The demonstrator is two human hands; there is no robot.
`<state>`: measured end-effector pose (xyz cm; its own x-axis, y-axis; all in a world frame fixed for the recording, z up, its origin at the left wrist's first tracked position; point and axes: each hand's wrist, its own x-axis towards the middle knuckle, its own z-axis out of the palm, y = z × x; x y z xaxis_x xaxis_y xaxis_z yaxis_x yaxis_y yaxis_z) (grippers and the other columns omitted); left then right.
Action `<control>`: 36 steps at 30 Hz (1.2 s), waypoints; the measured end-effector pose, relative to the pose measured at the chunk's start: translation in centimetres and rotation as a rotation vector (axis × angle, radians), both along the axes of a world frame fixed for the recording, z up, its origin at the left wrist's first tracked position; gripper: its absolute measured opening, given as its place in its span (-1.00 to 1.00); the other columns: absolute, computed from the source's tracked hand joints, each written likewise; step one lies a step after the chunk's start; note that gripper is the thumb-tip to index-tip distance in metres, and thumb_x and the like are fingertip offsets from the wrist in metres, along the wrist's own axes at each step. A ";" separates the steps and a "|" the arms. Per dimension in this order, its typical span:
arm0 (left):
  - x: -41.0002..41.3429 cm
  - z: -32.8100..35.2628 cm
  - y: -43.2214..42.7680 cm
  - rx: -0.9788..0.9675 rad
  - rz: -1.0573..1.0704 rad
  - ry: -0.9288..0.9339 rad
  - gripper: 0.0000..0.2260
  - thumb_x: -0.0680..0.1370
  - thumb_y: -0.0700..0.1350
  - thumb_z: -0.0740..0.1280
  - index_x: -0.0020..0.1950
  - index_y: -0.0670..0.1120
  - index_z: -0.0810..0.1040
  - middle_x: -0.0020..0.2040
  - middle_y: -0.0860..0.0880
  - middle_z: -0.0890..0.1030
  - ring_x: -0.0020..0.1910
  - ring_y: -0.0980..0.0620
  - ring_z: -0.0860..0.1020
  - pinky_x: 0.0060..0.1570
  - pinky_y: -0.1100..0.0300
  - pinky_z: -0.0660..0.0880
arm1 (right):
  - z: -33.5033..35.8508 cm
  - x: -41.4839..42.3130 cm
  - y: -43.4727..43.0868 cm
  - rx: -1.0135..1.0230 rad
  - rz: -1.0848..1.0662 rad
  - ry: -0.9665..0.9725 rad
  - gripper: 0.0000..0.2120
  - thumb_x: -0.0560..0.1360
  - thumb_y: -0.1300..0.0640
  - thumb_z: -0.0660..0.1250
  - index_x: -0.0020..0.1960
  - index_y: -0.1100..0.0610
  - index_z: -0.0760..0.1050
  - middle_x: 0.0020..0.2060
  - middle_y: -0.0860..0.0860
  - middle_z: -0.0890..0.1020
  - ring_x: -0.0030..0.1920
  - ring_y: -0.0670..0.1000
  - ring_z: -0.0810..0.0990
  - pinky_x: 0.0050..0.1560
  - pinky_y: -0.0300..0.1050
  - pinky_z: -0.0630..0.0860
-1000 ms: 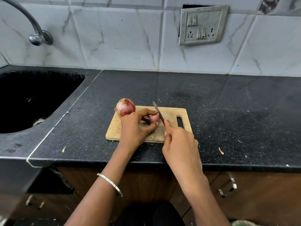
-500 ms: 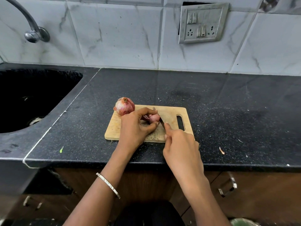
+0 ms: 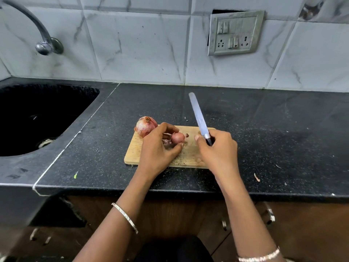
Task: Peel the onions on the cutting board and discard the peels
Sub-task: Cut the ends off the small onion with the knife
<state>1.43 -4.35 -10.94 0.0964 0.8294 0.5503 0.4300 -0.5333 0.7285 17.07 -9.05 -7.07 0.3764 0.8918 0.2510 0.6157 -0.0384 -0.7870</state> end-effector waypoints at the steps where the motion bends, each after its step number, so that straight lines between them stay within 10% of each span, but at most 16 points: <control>1: 0.0 0.0 0.0 0.002 -0.006 0.003 -0.68 0.40 -0.19 0.57 0.08 -0.06 0.57 -0.01 0.11 0.67 -0.05 0.18 0.64 -0.02 0.30 0.57 | -0.1 0.1 0.9 -0.012 0.014 0.118 -0.75 0.51 0.02 0.43 -0.20 0.19 0.59 -0.41 0.11 0.57 -0.31 0.21 0.58 -0.34 0.08 0.49; 4: 0.0 0.2 -0.1 0.012 -0.011 0.007 -0.65 0.40 -0.19 0.58 0.12 -0.07 0.56 0.03 0.11 0.66 -0.02 0.17 0.64 0.00 0.31 0.57 | -0.3 0.1 2.9 -0.072 0.113 0.479 -0.74 0.46 0.04 0.53 -0.17 0.25 0.63 -0.31 0.21 0.65 -0.54 0.05 0.52 -0.61 -0.20 0.31; 11: -0.2 0.0 0.0 0.048 0.017 0.072 -0.63 0.39 -0.18 0.58 0.17 -0.06 0.61 0.06 0.09 0.64 0.01 0.19 0.59 0.03 0.36 0.52 | -1.9 -0.2 3.8 -0.107 0.163 0.626 -0.74 0.47 0.12 0.54 -0.11 0.34 0.62 -0.31 0.20 0.64 -0.55 -0.05 0.47 -0.61 -0.27 0.26; 27: -0.1 -0.2 0.1 -0.004 0.005 0.046 -0.67 0.41 -0.01 0.61 0.11 -0.03 0.64 -0.01 0.14 0.68 -0.01 0.18 0.63 0.00 0.24 0.57 | -3.1 0.1 3.7 0.073 -0.037 0.525 -0.81 0.45 0.32 0.47 -0.06 0.05 0.63 -0.26 0.05 0.70 -0.46 -0.03 0.65 -0.26 0.01 0.66; 36: -0.3 0.0 -0.1 0.007 -0.037 0.023 -0.63 0.48 -0.18 0.54 0.27 -0.03 0.61 0.10 0.13 0.67 0.06 0.17 0.62 0.05 0.19 0.60 | -2.7 -0.1 2.8 0.047 0.115 0.430 -0.90 0.48 0.23 0.48 -0.07 0.04 0.67 -0.33 0.04 0.70 -0.50 -0.04 0.61 -0.39 -0.12 0.60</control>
